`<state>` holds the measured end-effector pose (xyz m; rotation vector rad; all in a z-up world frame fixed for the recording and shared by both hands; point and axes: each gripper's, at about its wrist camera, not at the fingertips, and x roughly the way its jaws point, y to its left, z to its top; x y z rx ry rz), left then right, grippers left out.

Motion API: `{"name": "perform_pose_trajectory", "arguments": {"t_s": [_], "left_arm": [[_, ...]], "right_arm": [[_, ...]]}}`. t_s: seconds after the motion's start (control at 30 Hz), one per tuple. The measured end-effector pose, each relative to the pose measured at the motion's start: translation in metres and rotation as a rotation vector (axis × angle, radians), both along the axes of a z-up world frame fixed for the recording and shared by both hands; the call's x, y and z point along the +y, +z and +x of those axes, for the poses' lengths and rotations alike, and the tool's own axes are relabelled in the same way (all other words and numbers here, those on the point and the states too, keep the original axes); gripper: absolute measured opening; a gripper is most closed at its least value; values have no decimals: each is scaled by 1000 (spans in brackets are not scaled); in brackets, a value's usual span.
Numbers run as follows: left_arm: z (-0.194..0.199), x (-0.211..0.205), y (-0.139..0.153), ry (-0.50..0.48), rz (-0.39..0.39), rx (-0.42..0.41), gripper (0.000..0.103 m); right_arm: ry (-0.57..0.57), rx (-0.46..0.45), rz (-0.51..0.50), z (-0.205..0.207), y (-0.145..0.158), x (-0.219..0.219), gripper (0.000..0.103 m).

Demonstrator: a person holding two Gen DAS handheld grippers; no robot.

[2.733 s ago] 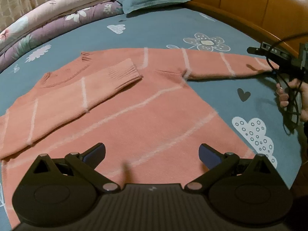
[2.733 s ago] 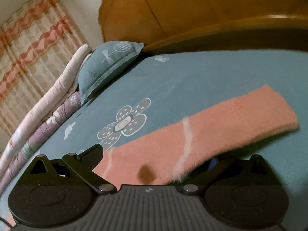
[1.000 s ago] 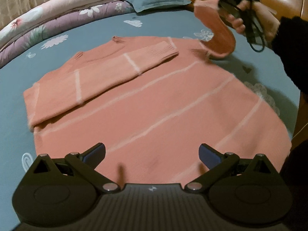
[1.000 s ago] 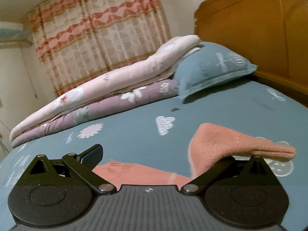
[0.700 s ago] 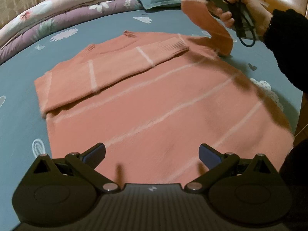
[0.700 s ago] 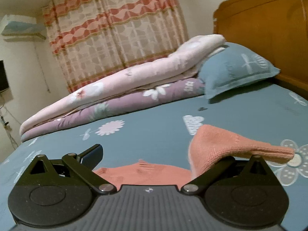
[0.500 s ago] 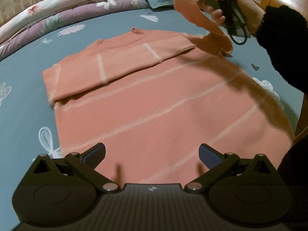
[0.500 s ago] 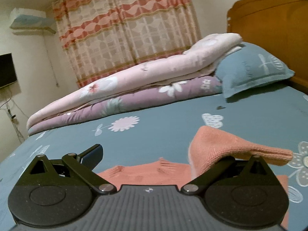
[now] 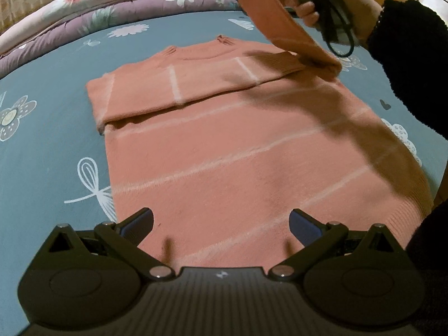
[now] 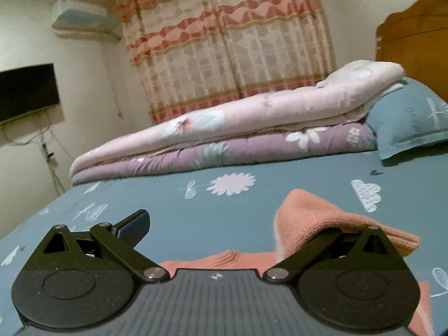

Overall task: Fold clothes
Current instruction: 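Carry the held sleeve with the right tool across the sweater body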

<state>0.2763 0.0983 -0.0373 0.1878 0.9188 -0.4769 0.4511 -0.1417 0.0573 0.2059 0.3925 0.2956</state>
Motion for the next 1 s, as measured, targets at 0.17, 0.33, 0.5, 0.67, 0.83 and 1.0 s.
{"name": "perform_pose_trajectory", "arguments": {"t_s": [0.17, 0.33, 0.5, 0.67, 0.83, 1.0], "left_arm": [[1, 1, -3, 15, 8, 7, 102], [1, 3, -6, 26, 6, 16, 102], [1, 4, -8, 36, 6, 20, 102], [2, 8, -9, 54, -1, 22, 102], [4, 9, -10, 58, -12, 24, 102], [8, 11, -15, 54, -29, 36, 102]], "right_arm": [[63, 73, -67, 7, -25, 25, 103], [123, 163, -138, 14, -58, 44, 103], [145, 229, -149, 15, -83, 54, 103], [157, 269, -113, 4, -91, 52, 103], [100, 336, -1, -11, -100, 27, 103], [68, 326, 89, -20, -98, 10, 103]]}}
